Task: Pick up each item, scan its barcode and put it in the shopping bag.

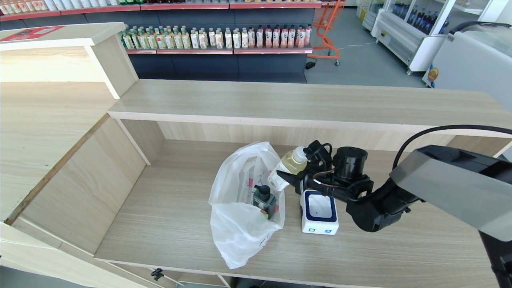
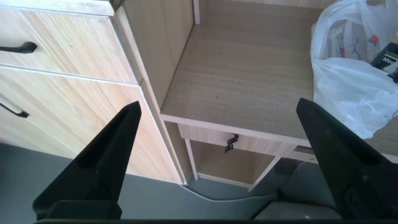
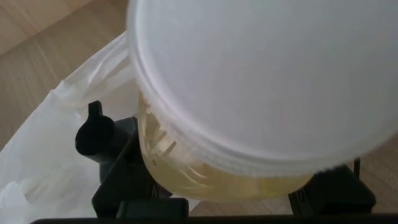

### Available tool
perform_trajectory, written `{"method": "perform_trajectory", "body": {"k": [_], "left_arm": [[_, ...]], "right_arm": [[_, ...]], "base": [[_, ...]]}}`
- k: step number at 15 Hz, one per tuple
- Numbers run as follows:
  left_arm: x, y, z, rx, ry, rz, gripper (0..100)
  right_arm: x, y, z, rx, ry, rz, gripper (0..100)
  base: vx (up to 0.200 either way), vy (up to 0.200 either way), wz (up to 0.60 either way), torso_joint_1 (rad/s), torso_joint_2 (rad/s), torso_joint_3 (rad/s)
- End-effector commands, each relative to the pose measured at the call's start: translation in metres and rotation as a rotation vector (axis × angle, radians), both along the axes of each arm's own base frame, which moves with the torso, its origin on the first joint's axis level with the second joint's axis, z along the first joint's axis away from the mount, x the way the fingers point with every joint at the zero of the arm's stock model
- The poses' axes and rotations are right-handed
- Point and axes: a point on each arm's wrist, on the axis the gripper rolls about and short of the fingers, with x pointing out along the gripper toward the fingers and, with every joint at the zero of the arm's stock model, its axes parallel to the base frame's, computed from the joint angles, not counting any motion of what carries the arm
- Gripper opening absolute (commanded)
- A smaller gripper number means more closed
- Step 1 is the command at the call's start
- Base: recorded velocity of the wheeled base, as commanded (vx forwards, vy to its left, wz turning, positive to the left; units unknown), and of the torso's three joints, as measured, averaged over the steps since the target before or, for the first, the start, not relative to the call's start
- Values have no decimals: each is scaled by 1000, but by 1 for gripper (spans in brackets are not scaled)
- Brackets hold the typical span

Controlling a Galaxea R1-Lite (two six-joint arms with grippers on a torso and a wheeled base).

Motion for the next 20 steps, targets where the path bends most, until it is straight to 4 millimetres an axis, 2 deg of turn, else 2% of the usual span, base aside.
{"method": "perform_trajectory", "body": {"k": [1, 5, 9, 10, 14, 15, 17, 18, 20], "left_arm": [[0, 0, 0, 0, 2, 2, 100], [0, 0, 0, 0, 0, 1, 100], [0, 0, 0, 0, 0, 1, 100], [0, 0, 0, 0, 2, 1, 100], [0, 0, 0, 0, 2, 1, 100], [0, 0, 0, 0, 2, 1, 100], [0, 0, 0, 0, 0, 1, 100], [0, 0, 0, 0, 2, 1, 100], [0, 0, 0, 0, 2, 1, 100]], "right_arm": [[12, 10, -28, -32, 9, 15, 0], [24, 22, -37, -21, -11, 28, 0], [27, 32, -41, -15, -24, 50, 0], [26, 37, -47, -26, -25, 55, 0], [26, 36, -53, -72, -54, 62, 0], [25, 37, -52, -70, -53, 63, 100], [25, 35, -43, -50, -52, 57, 100], [24, 34, -27, -25, -63, 53, 100], [3, 18, 12, 77, 14, 33, 100]], "base": [[0, 0, 0, 0, 0, 0], [0, 0, 0, 0, 0, 0], [0, 0, 0, 0, 0, 0], [0, 0, 0, 0, 0, 0], [0, 0, 0, 0, 0, 0], [0, 0, 0, 0, 0, 0], [0, 0, 0, 0, 0, 0], [0, 0, 0, 0, 0, 0], [0, 0, 0, 0, 0, 0]]}}
